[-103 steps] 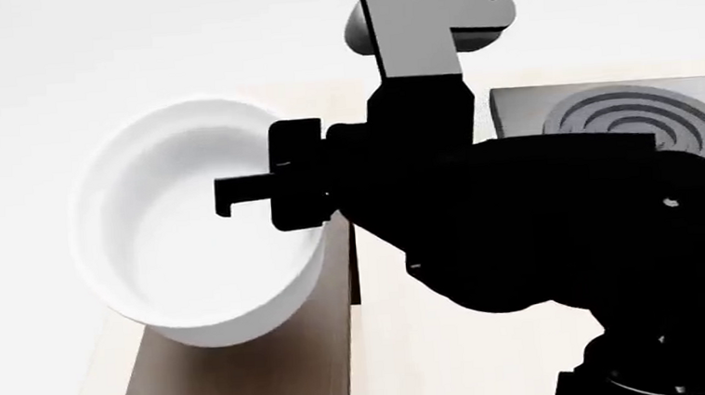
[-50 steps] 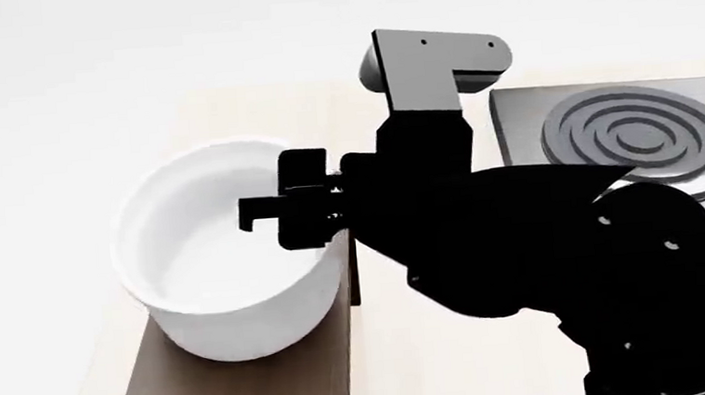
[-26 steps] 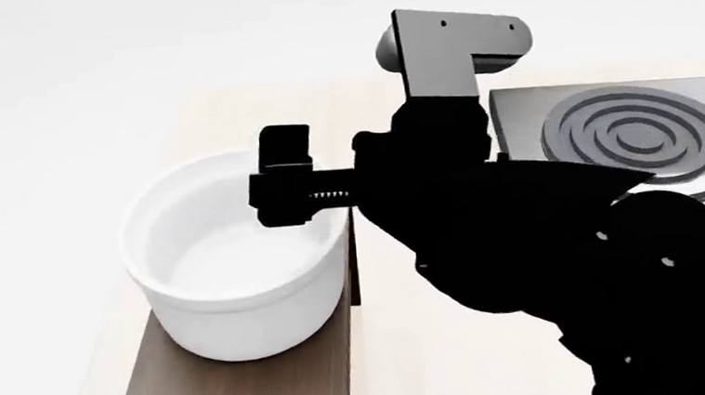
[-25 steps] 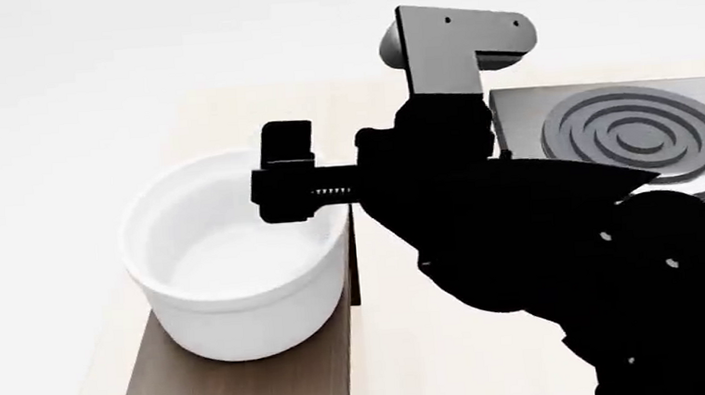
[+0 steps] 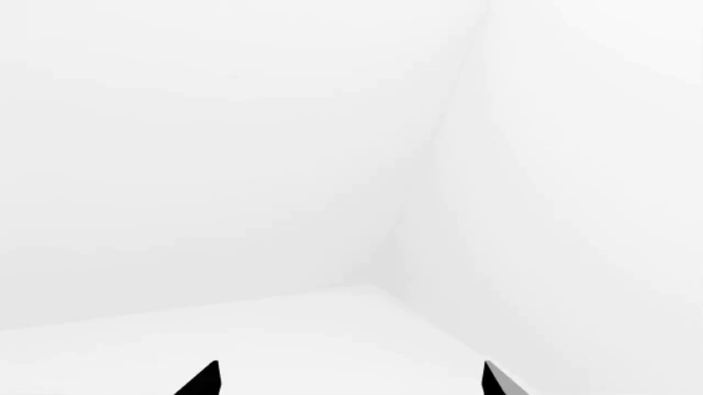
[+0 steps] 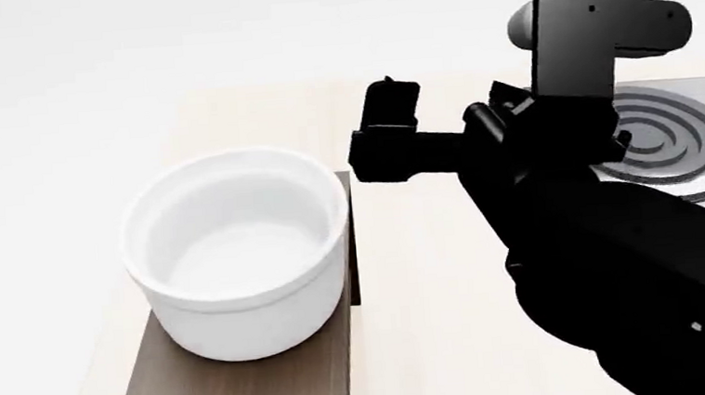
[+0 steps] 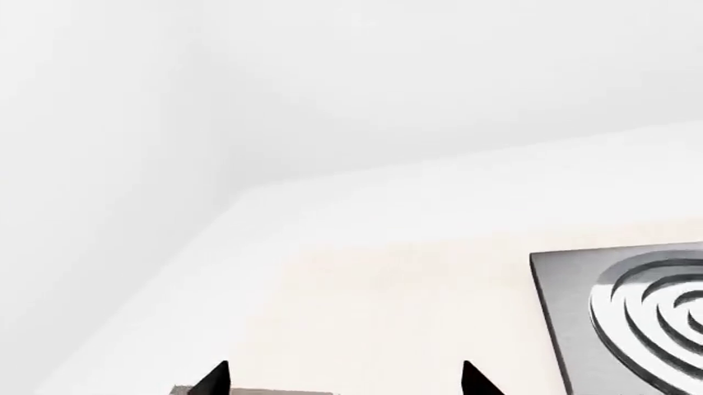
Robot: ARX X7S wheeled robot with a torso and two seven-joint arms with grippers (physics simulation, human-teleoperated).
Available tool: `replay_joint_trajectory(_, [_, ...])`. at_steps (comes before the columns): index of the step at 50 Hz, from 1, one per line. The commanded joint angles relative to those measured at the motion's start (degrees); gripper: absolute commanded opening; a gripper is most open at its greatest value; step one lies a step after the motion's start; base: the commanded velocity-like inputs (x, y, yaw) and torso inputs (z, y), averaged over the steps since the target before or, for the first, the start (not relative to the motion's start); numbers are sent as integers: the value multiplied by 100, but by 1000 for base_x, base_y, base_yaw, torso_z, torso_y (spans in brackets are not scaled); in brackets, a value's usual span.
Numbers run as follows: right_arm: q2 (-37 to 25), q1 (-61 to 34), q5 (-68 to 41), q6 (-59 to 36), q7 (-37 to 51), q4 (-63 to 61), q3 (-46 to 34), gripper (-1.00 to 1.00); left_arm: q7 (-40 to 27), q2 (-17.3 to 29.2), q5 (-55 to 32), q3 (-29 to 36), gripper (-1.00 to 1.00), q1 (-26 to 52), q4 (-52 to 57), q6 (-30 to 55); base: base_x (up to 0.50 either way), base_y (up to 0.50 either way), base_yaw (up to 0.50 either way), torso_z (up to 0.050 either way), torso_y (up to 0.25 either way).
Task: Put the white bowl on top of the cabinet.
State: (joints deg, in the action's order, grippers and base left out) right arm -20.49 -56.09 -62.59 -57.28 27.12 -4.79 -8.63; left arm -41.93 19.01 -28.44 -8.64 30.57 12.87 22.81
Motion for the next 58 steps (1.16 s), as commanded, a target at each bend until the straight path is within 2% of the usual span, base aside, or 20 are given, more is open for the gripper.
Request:
replay_joint_trajectory(1, [-329, 661, 486, 586, 74, -310, 139, 100, -3, 7, -18, 8, 100, -1, 5, -11, 0, 0, 0, 0, 0])
replay_joint_trajectory(20, [-692, 1491, 854, 1091, 127, -495, 362, 100, -12, 23, -16, 39, 100, -24, 20, -40, 0, 0, 0, 0, 0])
replay_joint_trajectory(32, [-995, 1919, 1640, 1524, 322, -754, 160, 100, 31, 35, 34, 95, 100, -42, -11, -130, 0, 0, 0, 0, 0])
replay_joint_trajectory(44, [-1385, 2211, 2089, 1597, 703, -1325, 146, 100, 12, 37, 18, 113, 100, -24, -24, -115, 0, 0, 0, 0, 0])
replay_joint_trajectory(58, [-1627, 2343, 2121, 1617, 823, -1787, 278, 100, 45, 27, 10, 143, 100, -51, -45, -181, 0, 0, 0, 0, 0])
